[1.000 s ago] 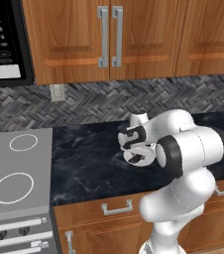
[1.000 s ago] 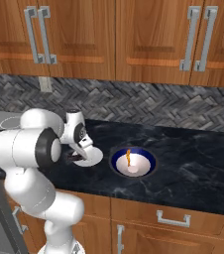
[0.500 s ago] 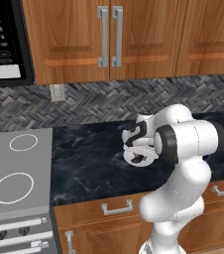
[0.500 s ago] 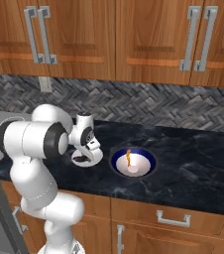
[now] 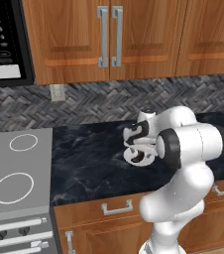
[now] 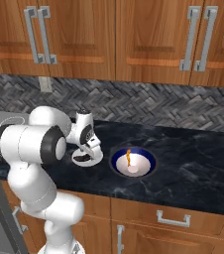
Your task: Remove the banana from the bowl and place it on the small plate. Then place the bowl with only the shrimp in the microwave, close the door, and press the start button to microwave the shrimp.
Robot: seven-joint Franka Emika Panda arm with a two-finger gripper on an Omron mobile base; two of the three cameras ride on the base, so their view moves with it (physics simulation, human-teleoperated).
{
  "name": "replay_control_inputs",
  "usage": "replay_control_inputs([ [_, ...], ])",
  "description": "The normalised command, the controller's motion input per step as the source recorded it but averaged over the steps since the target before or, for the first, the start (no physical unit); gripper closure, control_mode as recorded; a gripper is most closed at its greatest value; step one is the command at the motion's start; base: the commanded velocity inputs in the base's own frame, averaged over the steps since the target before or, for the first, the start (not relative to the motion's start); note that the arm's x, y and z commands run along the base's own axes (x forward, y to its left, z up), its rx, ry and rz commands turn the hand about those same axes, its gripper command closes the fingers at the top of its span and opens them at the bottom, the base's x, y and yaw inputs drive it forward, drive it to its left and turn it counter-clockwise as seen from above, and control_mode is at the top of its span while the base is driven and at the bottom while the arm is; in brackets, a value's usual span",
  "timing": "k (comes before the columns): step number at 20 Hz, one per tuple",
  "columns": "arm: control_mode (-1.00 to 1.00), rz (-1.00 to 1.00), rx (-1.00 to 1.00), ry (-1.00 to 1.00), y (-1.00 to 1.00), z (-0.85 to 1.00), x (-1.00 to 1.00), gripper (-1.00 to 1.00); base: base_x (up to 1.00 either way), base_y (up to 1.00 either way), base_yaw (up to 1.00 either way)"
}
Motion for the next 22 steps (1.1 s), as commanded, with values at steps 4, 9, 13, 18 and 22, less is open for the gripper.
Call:
replay_control_inputs([
  [4, -1.00, 0.00, 0.00, -0.33, 0.00, 0.74, -0.46, -1.00, 0.00, 0.00, 0.00],
  [9, -1.00, 0.00, 0.02, -0.30, -0.23, 0.57, -0.74, -1.00, 0.00, 0.00, 0.00],
  [13, -1.00, -0.19, 0.07, -0.22, -0.60, 0.28, -0.69, -1.00, 0.00, 0.00, 0.00],
  [18, -1.00, -0.19, 0.02, -0.16, -1.00, 0.31, -0.39, -1.00, 0.00, 0.00, 0.00],
  [22, -1.00, -0.20, 0.06, -0.06, -1.00, 0.33, -0.32, -1.00, 0.00, 0.00, 0.00],
])
